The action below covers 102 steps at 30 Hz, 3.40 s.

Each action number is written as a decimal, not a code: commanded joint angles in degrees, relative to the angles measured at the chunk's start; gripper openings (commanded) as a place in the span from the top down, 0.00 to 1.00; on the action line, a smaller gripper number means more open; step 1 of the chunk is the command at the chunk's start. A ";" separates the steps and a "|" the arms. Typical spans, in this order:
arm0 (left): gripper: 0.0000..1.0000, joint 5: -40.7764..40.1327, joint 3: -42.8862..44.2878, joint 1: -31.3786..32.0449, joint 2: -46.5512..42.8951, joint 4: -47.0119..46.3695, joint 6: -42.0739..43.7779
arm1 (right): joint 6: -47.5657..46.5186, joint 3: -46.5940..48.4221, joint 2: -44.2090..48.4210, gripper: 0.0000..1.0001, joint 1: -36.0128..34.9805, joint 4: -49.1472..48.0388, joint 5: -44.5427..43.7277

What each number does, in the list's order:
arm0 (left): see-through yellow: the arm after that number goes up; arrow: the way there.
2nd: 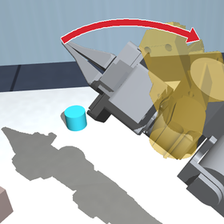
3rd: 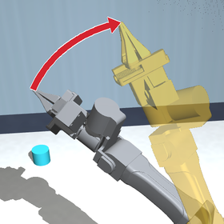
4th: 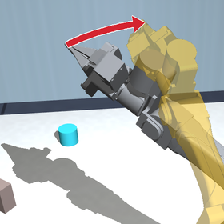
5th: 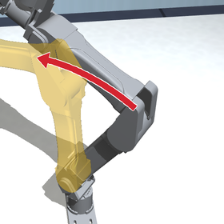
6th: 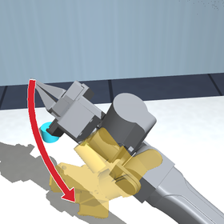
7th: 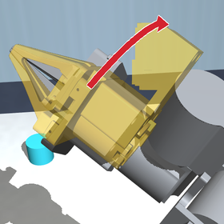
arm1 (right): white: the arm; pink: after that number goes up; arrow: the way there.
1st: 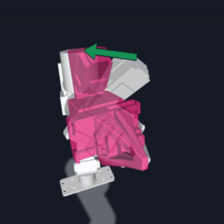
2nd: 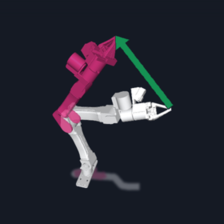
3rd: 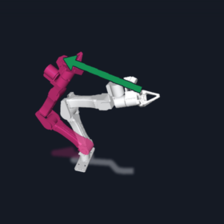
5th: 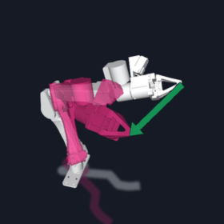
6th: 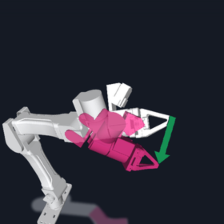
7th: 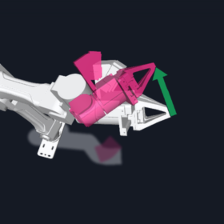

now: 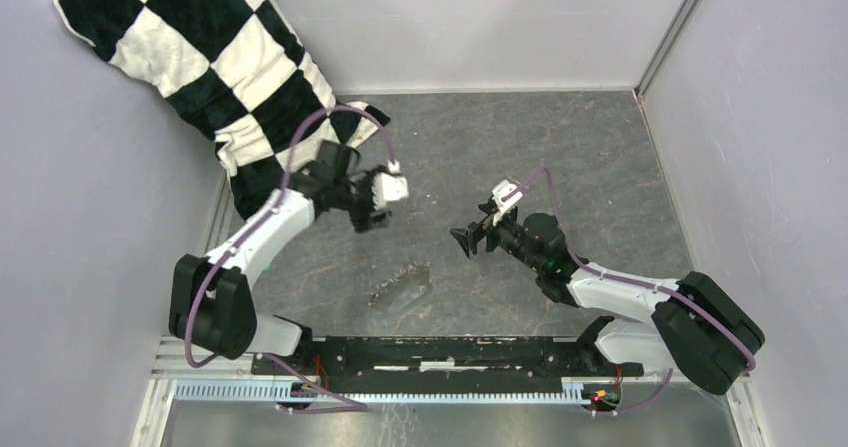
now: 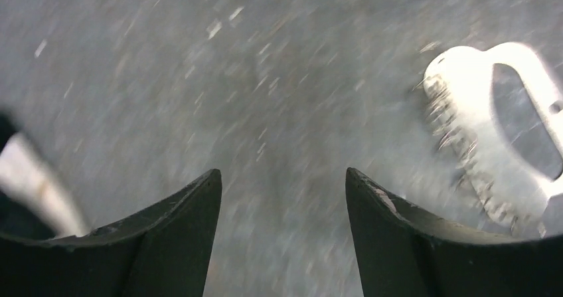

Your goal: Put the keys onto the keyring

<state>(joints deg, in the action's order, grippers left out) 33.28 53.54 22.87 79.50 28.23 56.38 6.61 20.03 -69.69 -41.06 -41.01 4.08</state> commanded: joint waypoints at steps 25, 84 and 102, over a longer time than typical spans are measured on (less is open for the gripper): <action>0.42 -19.61 -2.07 -58.63 12.92 16.43 19.89 | -2.77 12.40 4.60 0.02 -7.23 16.14 -0.74; 0.74 -26.43 15.38 -16.98 29.67 26.51 4.27 | -5.00 -1.21 16.23 0.02 -7.17 10.98 -6.42; 0.90 -10.19 47.04 11.83 46.79 27.47 -16.05 | -3.40 -4.86 22.02 0.02 -5.76 15.76 -8.94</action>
<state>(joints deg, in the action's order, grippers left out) 14.13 90.02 29.76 120.09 56.29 48.07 1.78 16.64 -50.04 -47.07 -25.82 -2.79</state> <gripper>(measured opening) 0.120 0.979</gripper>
